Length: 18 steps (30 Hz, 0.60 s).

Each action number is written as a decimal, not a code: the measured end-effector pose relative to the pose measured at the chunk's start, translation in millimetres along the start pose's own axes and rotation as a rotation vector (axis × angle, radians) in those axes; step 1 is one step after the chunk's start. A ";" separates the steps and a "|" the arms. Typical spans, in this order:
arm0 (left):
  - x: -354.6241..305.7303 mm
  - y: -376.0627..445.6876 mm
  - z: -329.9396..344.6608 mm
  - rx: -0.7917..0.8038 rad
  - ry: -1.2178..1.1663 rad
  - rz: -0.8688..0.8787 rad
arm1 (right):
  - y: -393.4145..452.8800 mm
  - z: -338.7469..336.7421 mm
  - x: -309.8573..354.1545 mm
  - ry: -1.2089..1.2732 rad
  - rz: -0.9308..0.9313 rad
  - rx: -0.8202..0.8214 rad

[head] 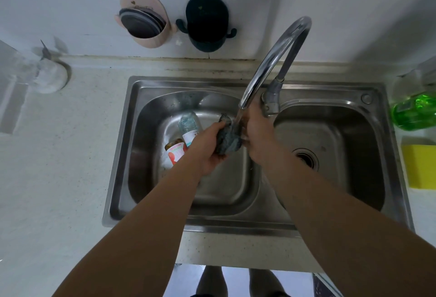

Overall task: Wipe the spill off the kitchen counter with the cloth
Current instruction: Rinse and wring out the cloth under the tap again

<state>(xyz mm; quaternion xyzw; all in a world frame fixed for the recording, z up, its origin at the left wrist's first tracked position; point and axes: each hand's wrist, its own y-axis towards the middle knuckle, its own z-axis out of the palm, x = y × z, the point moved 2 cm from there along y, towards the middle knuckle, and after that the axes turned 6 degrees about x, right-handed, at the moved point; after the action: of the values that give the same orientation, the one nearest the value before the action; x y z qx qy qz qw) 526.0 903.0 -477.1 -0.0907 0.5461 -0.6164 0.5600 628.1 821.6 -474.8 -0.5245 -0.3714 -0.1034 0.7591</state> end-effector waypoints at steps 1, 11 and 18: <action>1.0 0.2 -1.1 0.000 -0.051 -0.001 | -6.1 2.0 -10.6 -0.111 -0.035 0.020; 8.5 8.2 -7.7 -0.216 0.272 0.029 | -24.8 -11.4 -40.1 -0.356 -0.043 -0.090; 16.8 11.4 -5.6 -0.122 -0.061 0.040 | -17.9 -4.5 -32.1 -0.127 -0.073 0.169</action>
<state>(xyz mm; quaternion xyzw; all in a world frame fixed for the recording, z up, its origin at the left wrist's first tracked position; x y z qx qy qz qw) 522.7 895.5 -496.6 -0.1325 0.5672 -0.5674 0.5820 597.8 802.6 -484.4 -0.4504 -0.4449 -0.0660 0.7713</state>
